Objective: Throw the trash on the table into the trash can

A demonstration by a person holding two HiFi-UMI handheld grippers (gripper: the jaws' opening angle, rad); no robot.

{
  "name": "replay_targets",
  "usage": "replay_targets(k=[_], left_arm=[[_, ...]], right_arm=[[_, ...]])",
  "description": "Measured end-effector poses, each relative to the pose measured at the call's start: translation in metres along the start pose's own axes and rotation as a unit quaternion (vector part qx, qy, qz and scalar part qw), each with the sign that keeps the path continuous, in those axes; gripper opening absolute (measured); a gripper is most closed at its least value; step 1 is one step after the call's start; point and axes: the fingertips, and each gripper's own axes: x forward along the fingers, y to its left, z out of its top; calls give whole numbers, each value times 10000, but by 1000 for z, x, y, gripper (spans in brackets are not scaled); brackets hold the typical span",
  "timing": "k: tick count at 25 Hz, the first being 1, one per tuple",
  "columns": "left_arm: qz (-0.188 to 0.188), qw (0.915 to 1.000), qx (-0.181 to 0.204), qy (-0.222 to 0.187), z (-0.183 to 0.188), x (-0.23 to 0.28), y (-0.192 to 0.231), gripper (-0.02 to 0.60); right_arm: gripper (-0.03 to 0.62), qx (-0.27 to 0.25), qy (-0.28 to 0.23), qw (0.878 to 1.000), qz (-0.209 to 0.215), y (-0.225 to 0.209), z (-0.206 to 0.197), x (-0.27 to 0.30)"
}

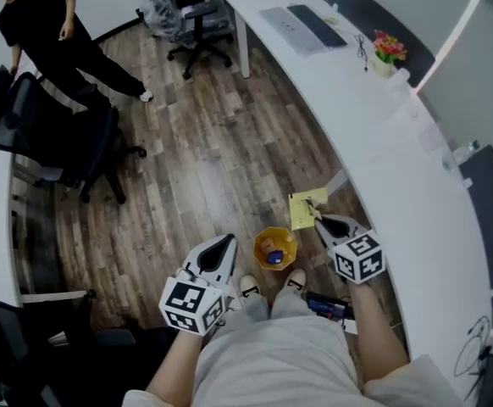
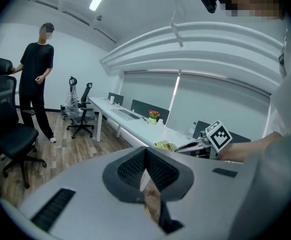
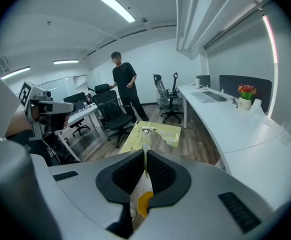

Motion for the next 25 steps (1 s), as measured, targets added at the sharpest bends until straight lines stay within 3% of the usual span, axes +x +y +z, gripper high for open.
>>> replay_targets(k=[5, 14, 25], left_arm=[[84, 9998, -108, -156, -2, -10, 10, 0], [244, 9994, -213, -120, -5, -2, 9, 0], [292, 9989, -306, 214, -39, 41, 2, 0]], right_arm=[[43, -214, 83, 9994, 277, 24, 3, 12], [43, -368, 269, 9978, 479, 16, 1, 19], [43, -432, 815, 9922, 843, -18, -50, 45]])
